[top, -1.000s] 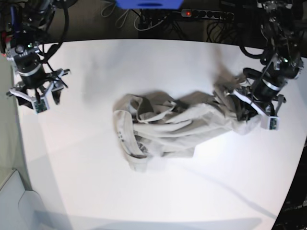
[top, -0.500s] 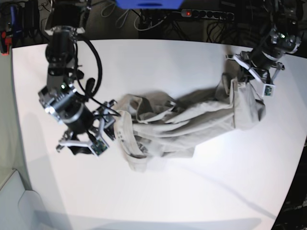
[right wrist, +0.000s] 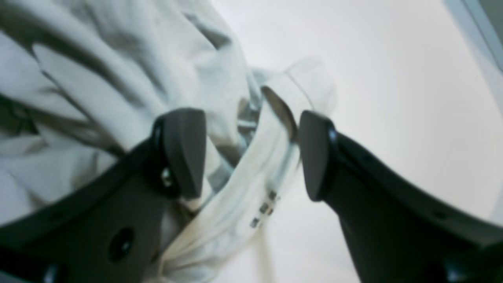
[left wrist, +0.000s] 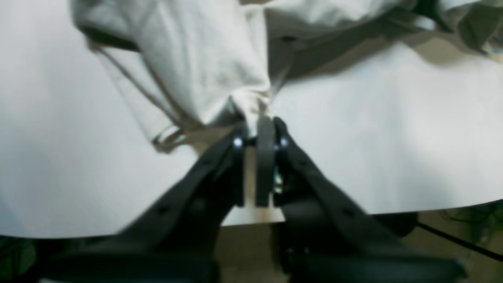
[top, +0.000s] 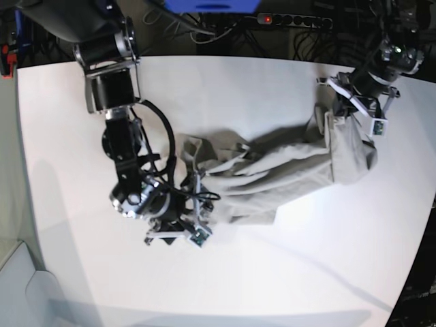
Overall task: Layout the t-shirt on the table in an organized manner, then fold the t-shirt properly
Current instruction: 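Grasp the t-shirt's bunched middle with the right gripper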
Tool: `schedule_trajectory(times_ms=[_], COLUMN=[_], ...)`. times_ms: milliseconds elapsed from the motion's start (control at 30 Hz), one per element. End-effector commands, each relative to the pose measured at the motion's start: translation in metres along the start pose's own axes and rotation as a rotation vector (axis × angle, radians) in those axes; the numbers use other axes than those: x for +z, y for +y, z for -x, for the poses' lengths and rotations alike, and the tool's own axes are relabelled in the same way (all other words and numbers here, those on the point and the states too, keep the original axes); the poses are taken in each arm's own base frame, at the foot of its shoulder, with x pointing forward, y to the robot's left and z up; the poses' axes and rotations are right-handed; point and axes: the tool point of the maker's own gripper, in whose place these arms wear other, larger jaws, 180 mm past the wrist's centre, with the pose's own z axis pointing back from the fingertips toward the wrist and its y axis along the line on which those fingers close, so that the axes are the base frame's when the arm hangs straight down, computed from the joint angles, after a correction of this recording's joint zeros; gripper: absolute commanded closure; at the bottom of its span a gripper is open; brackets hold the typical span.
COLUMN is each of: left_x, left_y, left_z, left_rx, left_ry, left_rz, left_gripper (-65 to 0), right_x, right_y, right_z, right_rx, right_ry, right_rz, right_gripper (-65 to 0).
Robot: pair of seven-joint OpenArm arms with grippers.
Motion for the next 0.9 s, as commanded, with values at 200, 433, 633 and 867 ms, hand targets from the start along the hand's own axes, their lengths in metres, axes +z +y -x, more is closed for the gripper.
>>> schedule_trajectory(times_ms=[200,433,633,867], left_x=[0.004,0.005,0.005,0.005], left_y=[0.001,0.001,0.001,0.001], left_z=[-0.007,-0.001,-0.001,-0.001], left_rx=[-0.012,-0.009,-0.009,-0.009], left_ry=[-0.025,-0.01,-0.01,-0.012], left_rz=[-0.002,-0.002,-0.002,-0.002], left_gripper=[-0.3,-0.3,-0.3,-0.3], right_x=[-0.011,-0.026,-0.038,-0.037], right_y=[-0.033,-0.037,-0.035,-0.052], right_z=[-0.035,-0.025,-0.008,-0.012], right_rx=[-0.018,-0.06,-0.116,-0.139], right_ry=[-0.116,-0.115,-0.111,-0.134], right_rz=[0.017,-0.011,-0.024,0.025], right_gripper=[-37.8,-37.7,-37.6,-17.9])
